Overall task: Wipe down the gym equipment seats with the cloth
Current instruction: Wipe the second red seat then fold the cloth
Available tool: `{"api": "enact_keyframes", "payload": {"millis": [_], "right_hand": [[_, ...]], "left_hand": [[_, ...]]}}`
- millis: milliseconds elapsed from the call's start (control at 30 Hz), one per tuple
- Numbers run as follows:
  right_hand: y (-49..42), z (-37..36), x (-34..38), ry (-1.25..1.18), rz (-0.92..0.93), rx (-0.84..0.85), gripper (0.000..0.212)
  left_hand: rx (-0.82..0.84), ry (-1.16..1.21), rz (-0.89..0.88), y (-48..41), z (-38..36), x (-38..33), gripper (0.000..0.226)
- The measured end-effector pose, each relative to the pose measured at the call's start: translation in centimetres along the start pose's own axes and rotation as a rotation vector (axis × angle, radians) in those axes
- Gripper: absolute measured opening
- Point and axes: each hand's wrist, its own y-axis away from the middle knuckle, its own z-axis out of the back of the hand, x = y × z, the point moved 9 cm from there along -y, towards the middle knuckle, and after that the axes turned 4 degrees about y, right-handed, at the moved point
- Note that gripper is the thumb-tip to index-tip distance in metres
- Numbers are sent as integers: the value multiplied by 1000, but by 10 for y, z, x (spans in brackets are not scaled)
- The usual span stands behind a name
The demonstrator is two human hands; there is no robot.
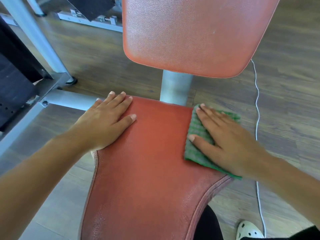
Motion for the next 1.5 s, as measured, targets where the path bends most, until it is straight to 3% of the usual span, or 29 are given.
{"api": "enact_keyframes", "payload": {"millis": [100,200,300,533,767,1000,1200,1300,1500], "right_hand": [[-23,-2,-3,42,-73,59,98],[-17,-1,41,48,76,8,95],[15,-3,67,-33,184,-20,87],[9,2,-12,14,9,-83,96],[32,-1,52,-11,301,-140,76],[10,3,-8,-5,266,-131,82],[10,-1,42,34,401,-102,81],[35,0,29,-6,425,-148,78],[18,7,-28,-103,301,-194,80]], "left_hand": [[-80,55,-77,10,14,-26,83],[-59,197,-105,30,9,-46,80],[-6,109,-112,45,-8,-50,86],[52,51,-91,47,-15,-48,82],[62,95,-95,48,-14,-49,76],[62,102,-80,46,-14,-50,77],[86,98,-72,46,-16,-49,75],[81,113,-74,46,-15,-49,75],[56,107,-75,43,-15,-49,77]]}}
